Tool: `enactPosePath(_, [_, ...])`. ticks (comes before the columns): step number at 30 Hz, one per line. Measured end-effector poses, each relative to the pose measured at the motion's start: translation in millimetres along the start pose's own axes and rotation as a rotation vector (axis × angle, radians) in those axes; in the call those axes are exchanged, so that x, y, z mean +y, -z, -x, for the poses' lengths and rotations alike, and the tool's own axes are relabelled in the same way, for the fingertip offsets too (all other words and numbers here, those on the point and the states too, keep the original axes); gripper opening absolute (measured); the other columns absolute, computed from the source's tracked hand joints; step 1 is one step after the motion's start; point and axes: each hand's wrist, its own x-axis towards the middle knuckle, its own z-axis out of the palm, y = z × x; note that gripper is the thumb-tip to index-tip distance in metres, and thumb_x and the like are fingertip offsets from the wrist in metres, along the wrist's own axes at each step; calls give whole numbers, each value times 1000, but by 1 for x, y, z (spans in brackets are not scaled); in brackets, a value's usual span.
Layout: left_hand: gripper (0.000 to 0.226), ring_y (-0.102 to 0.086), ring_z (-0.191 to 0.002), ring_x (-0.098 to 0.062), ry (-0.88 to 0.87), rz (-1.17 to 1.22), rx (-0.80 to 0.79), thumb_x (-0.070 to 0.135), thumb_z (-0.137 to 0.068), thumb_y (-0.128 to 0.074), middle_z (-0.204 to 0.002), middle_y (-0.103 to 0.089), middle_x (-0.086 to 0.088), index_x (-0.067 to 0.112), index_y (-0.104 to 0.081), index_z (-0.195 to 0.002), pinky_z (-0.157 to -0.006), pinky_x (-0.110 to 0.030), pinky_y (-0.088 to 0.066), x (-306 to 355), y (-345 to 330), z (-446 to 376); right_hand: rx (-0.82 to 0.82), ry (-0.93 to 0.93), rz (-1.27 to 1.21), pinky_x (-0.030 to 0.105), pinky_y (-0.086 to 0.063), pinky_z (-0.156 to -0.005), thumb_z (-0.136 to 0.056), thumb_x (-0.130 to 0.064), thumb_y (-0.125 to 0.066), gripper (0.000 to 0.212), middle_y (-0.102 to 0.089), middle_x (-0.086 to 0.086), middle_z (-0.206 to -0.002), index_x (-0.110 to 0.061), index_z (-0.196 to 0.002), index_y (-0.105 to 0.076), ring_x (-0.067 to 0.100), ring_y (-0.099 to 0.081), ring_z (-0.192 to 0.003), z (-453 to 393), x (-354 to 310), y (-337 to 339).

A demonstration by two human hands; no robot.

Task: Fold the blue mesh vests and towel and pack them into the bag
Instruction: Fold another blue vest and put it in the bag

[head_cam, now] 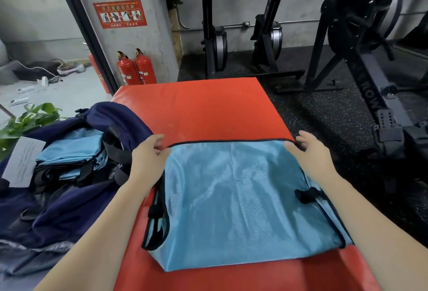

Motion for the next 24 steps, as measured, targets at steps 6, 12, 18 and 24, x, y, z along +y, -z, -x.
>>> enactPosePath(6, [39,-48,-128,-27,-222,-291,-56,21,-95,-58,-137,-55,-3,20,-55,-134,-107,-44,-34,37,-27,55,-77,239,215,28,-37,-103,-95,-26,-64,40,-63,9,-129,-8,-130,-60,26,-58,-120,60,-20,-25])
enactPosePath(12, [45,-40,-138,-19,-308,-111,-421,21,-99,-38,-147,-46,-7,7,-48,-140,-115,-21,-22,61,-90,169,-401,504,284,19,-37,-103,-88,-22,-49,41,-60,2,-128,-13,-126,-60,19,-57,-119,145,-5,-71])
enactPosePath(18, [69,-27,-148,-26,-327,-601,-345,61,-94,-22,-159,-32,-11,26,-39,-150,-121,-46,-21,7,-72,170,-348,437,618,36,-21,-122,-88,-77,-2,92,-31,-3,-160,-21,-153,-35,17,-28,-148,130,36,-35])
enactPosePath(24, [108,-3,-153,-21,-166,-730,-345,83,-72,18,-166,-9,-4,26,-12,-159,-123,-41,-5,-48,-8,138,-242,341,741,32,-18,-122,-86,-79,5,106,-37,7,-157,-7,-151,-38,19,-31,-146,107,68,6])
